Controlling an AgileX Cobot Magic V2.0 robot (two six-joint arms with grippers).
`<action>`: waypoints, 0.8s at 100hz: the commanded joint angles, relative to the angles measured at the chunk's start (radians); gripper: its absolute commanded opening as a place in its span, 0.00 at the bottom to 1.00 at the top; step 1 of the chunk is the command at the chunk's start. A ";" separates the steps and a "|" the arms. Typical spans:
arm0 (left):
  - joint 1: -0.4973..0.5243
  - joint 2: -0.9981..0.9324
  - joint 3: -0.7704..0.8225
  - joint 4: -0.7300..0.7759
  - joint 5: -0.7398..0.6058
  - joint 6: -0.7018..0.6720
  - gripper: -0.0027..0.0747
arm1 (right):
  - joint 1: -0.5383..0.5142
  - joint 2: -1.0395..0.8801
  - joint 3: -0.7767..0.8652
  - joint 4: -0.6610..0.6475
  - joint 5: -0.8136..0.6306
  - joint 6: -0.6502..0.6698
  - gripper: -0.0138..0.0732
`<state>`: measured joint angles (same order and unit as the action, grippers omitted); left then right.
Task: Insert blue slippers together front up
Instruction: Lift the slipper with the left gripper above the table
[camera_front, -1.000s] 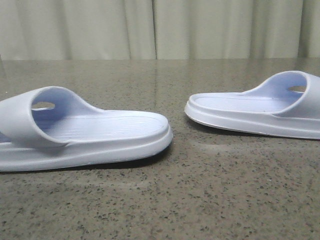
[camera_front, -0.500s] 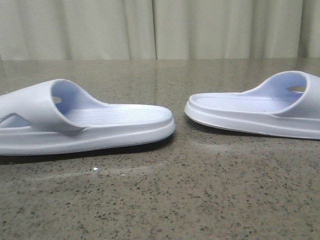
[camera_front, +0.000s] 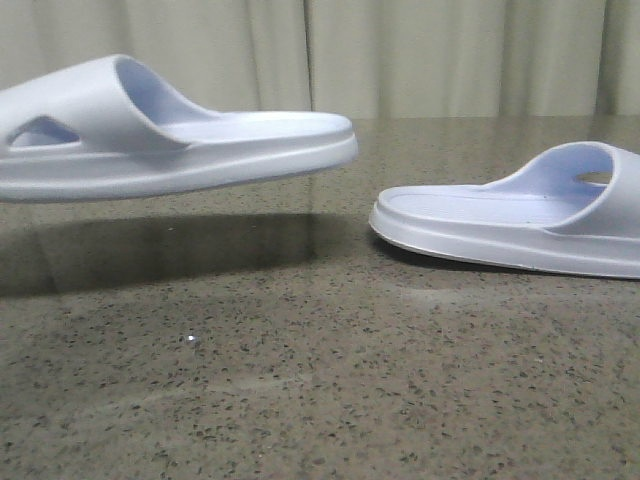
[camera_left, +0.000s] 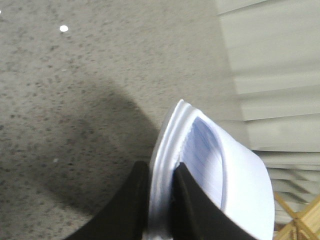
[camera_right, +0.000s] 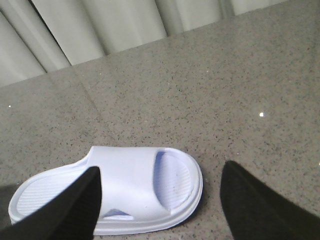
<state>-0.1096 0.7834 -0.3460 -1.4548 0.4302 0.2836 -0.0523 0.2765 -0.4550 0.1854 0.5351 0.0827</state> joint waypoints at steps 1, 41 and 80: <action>0.002 -0.031 -0.025 -0.070 0.020 0.010 0.06 | -0.001 0.019 -0.034 0.004 -0.109 -0.001 0.66; 0.002 -0.051 -0.025 -0.101 0.090 0.014 0.06 | -0.030 0.167 -0.034 -0.038 -0.132 0.108 0.66; 0.002 -0.051 -0.025 -0.101 0.111 0.026 0.06 | -0.032 0.471 -0.034 0.036 -0.244 0.182 0.66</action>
<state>-0.1096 0.7377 -0.3460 -1.5077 0.5154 0.3048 -0.0780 0.6970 -0.4550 0.1937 0.4029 0.2606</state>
